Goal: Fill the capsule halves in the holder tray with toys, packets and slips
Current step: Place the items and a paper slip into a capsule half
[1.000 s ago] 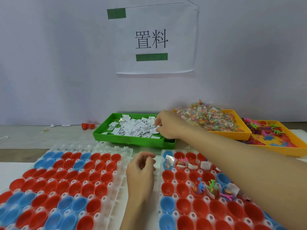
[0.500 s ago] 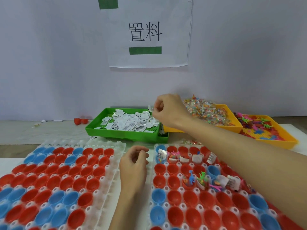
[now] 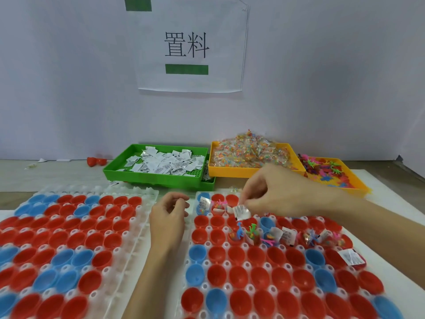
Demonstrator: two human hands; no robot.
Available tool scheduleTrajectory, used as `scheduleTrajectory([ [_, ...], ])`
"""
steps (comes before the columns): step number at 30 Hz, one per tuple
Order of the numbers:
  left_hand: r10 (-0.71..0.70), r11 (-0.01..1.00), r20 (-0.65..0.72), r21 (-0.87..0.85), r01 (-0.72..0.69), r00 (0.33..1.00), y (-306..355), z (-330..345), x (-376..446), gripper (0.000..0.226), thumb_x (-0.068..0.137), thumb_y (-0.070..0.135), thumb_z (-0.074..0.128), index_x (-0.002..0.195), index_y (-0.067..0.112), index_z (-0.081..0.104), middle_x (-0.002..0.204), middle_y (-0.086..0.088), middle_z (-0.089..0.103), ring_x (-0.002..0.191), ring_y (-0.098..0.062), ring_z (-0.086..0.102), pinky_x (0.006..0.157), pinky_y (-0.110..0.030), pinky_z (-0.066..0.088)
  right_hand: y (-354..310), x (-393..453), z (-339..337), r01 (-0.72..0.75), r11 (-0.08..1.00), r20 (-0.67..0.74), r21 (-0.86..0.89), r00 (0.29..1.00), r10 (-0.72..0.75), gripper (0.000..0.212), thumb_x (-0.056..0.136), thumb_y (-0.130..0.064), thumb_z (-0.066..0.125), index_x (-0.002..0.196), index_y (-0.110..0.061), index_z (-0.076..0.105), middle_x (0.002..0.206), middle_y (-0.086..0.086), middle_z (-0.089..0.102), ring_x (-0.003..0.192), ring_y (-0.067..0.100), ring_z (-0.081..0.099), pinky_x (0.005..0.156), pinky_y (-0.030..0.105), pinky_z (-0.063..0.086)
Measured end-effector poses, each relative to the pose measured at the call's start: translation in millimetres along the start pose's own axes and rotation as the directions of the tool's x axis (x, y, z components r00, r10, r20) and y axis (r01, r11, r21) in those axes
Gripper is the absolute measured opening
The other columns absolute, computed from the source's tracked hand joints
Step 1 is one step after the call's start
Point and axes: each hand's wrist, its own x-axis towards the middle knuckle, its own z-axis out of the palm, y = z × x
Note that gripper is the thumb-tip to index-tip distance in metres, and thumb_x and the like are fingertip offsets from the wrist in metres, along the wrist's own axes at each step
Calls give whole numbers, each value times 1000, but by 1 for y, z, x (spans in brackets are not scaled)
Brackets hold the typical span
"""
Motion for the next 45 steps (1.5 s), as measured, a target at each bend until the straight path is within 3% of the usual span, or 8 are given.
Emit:
scheduleTrajectory([
  [3, -2, 1000, -1, -8, 2, 1000, 0, 1, 1, 29, 90, 3, 53, 77, 22, 71, 68, 4, 65, 67, -16, 60, 59, -35, 47, -1, 0, 10, -44, 996, 58, -74, 997, 49, 13, 84, -18, 69, 81, -25, 80, 75, -18, 74, 73, -4, 69, 72, 21, 59],
  [15, -4, 1000, 8, -25, 4, 1000, 2, -2, 2, 24, 90, 2, 52, 82, 15, 71, 74, -2, 66, 70, -15, 60, 62, -33, 46, -22, 16, 23, -40, 955, 115, -295, 990, 77, 5, 84, -18, 73, 85, -21, 78, 71, -15, 66, 70, 5, 66, 63, 20, 56],
  [22, -22, 999, 6, -42, 22, 1000, 1, -1, 2, 25, 90, 2, 52, 82, 16, 71, 73, 0, 66, 70, -15, 59, 62, -31, 46, -21, 17, 24, -18, 957, 169, -290, 983, 70, 8, 85, -18, 73, 90, -18, 79, 79, -11, 73, 76, 6, 70, 76, 29, 61],
  [45, -19, 999, 7, -32, 19, 1000, 1, -1, 2, 25, 90, 2, 52, 81, 16, 71, 71, 1, 65, 69, -16, 59, 62, -35, 46, -24, 17, 26, -50, 948, 153, -313, 983, 103, 11, 83, -24, 77, 89, -16, 80, 84, -7, 76, 78, 6, 71, 76, 29, 62],
])
